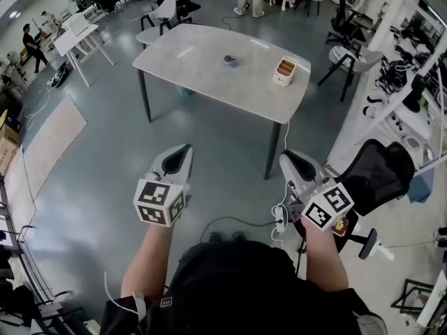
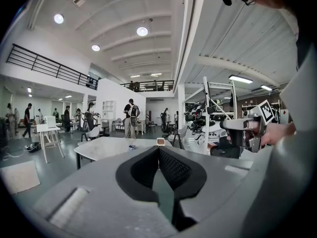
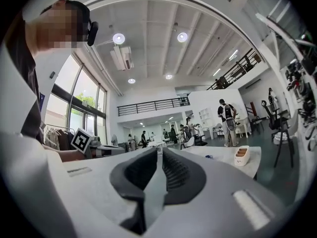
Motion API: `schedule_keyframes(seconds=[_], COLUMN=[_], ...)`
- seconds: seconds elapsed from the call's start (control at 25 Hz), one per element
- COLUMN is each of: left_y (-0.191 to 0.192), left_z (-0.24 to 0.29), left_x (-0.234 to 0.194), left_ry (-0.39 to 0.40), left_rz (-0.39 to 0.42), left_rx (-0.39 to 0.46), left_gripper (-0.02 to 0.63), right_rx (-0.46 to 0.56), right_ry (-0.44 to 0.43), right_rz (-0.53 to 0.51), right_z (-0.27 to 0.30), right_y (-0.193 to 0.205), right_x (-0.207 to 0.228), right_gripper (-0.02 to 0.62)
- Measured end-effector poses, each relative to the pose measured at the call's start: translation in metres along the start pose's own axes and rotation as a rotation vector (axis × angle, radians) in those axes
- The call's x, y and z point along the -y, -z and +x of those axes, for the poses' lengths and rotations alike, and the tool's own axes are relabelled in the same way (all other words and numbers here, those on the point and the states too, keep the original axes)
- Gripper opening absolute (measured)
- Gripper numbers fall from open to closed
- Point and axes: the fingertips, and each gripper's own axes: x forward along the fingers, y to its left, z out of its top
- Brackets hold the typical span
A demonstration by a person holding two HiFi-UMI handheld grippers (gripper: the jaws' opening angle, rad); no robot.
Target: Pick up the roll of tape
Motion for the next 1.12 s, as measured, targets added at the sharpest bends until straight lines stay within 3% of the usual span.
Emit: schedule_keyframes(seconds=[0.08, 0.24, 0.6, 1.12], left_y=[0.0, -0.001, 0.001, 0.006], left_z=[0.004, 0.014, 0.018, 0.028], left_x=[0.007, 0.021, 0.03, 0.0], left_ry=[-0.001, 0.0, -0.022, -0.046], left_rz=[0.002, 0.007, -0.002, -0.035], left_rx=[-0.005, -0.012, -0.015, -0.005], left_gripper=[0.011, 0.011, 0.011, 0.011], right_rx=[0.004, 0.009, 0.01, -0.046], right_ry=[0.012, 0.038, 0.023, -0.04], right_rz=[0.0, -0.009, -0.015, 0.011], right_z=[-0.007, -0.023, -0.031, 0.01], right_y=[-0.002, -0.007, -0.011, 0.009], right_x=[0.009, 0.028, 0.039, 0.038], right_gripper=[0.037, 0.138, 0.23, 0.236])
